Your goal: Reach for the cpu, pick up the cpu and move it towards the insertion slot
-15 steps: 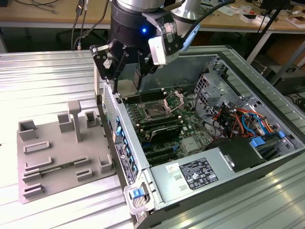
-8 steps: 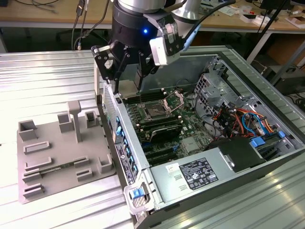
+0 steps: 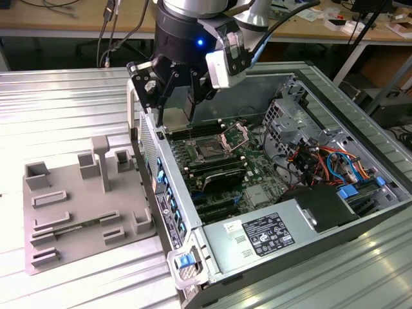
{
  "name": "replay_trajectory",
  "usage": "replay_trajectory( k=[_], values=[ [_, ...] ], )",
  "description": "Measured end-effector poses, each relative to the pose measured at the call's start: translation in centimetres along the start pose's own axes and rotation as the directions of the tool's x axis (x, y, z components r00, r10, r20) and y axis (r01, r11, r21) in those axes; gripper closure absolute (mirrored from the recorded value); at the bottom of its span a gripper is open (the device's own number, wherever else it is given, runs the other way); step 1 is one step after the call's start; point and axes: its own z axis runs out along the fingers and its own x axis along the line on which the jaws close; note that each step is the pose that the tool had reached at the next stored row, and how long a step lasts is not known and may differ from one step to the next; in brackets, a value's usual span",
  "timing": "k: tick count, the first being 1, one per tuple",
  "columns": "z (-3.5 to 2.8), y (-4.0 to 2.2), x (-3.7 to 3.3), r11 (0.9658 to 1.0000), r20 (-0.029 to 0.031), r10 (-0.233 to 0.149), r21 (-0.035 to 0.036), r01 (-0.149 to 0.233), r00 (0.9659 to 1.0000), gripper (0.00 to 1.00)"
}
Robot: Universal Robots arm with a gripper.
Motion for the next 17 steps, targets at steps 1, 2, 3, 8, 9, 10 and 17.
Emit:
replay_trajectory(
  k=[1,2,3,8,9,10,17],
  values=[
    [0.01,0.0,-0.05,1.0,0.0,0.0,0.0,0.0,1.0,0.45],
    [0.01,-0.01,-0.1,1.0,0.0,0.0,0.0,0.0,1.0,0.45],
    [0.01,-0.01,-0.15,1.0,0.0,0.0,0.0,0.0,1.0,0.45],
    [0.04,-0.02,-0.41,1.0,-0.0001,0.0,0.0001,0.0,1.0,0.45],
    [0.04,-0.02,-0.44,1.0,0.0,0.0,0.0,0.0,1.0,0.45],
    [0.05,-0.03,-0.48,1.0,0.0,0.0,0.0001,0.0,1.0,0.45],
    [0.07,-0.04,-0.76,1.0,-0.0001,0.0,0.0001,0.0,1.0,0.45]
  ],
)
